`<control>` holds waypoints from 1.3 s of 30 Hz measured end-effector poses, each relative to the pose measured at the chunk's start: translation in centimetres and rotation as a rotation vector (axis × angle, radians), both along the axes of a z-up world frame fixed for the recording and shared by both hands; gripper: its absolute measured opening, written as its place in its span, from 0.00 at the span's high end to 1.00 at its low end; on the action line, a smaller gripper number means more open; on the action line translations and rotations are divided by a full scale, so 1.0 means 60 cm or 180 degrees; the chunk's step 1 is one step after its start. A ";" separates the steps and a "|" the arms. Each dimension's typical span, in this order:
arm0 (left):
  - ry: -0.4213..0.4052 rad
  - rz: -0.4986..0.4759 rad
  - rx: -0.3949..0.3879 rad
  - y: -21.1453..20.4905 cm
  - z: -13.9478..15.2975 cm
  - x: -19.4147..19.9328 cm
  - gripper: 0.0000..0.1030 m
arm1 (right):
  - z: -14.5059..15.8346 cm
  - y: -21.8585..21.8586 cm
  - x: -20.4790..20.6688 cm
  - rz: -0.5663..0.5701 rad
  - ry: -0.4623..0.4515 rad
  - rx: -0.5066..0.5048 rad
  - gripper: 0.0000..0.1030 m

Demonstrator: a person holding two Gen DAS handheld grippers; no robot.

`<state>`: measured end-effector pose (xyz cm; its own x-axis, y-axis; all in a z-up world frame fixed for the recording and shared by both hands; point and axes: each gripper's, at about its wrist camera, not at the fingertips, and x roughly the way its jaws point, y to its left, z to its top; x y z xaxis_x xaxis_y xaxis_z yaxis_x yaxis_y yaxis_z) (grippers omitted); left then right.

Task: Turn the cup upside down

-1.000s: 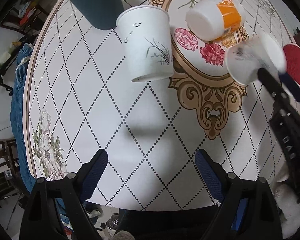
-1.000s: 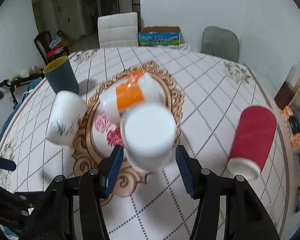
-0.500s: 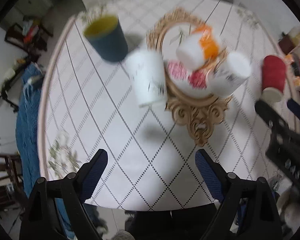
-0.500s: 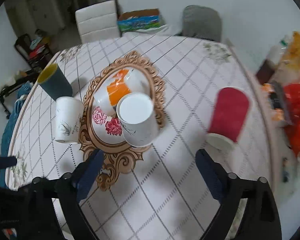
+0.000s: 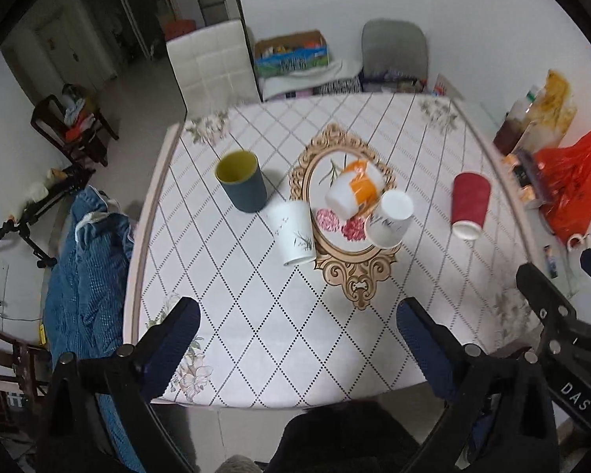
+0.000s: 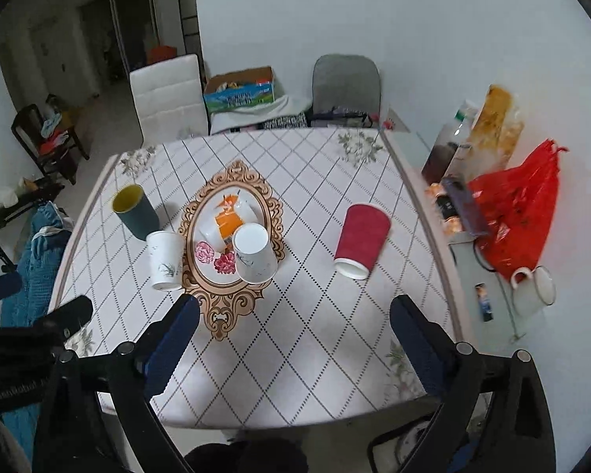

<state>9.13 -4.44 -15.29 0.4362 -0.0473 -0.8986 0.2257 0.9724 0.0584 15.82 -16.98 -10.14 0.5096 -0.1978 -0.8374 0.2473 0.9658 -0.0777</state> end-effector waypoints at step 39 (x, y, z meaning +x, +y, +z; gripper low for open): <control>-0.0516 0.0360 -0.0213 -0.004 0.179 -0.171 0.01 | 0.239 -0.043 -0.167 0.0366 -0.0443 0.0128 0.04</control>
